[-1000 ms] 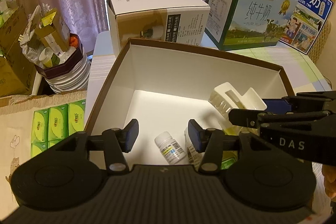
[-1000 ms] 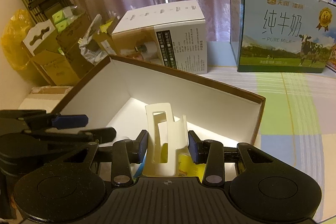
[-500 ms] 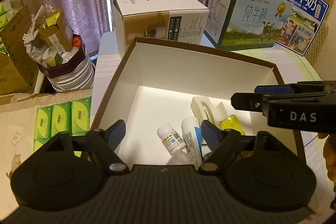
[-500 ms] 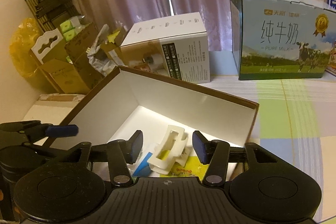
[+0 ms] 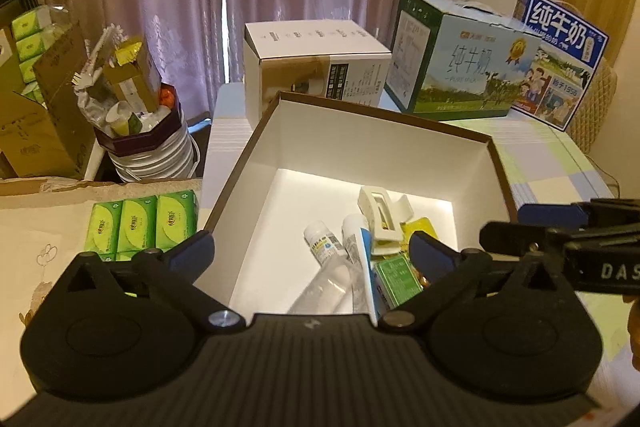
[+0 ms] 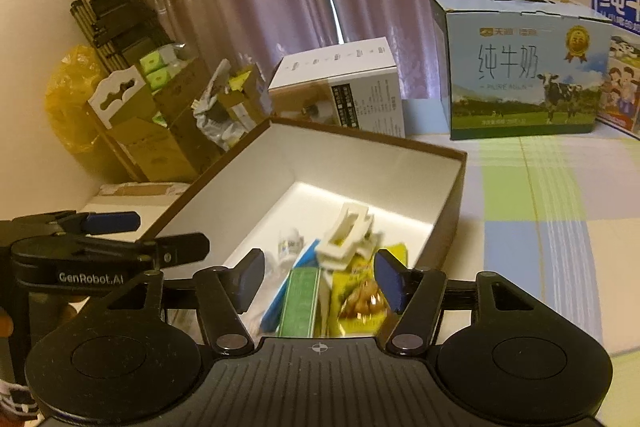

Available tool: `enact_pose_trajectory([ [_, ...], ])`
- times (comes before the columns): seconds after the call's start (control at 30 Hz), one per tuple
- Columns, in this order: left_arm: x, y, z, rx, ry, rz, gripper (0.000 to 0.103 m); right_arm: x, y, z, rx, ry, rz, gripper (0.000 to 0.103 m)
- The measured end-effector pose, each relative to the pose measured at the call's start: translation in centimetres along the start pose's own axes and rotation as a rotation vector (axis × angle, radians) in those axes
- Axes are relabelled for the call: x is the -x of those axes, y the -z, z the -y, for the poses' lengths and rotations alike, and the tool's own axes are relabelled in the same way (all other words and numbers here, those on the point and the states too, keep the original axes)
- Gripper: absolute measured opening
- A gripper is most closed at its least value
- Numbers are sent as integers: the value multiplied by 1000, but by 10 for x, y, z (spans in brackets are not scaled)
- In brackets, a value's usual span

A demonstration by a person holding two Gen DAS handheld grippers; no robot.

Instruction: Organize objects

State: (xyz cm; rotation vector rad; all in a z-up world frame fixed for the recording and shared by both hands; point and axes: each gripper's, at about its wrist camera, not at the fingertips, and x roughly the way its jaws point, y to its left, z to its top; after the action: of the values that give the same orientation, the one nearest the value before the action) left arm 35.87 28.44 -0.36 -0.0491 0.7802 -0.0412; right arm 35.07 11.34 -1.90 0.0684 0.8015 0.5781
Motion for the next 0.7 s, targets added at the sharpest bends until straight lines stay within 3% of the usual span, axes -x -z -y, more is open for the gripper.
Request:
enact_pose_trajectory([
  [0.7, 111, 65, 26, 49, 1, 58, 102, 99, 52, -28, 58, -38, 49, 65],
])
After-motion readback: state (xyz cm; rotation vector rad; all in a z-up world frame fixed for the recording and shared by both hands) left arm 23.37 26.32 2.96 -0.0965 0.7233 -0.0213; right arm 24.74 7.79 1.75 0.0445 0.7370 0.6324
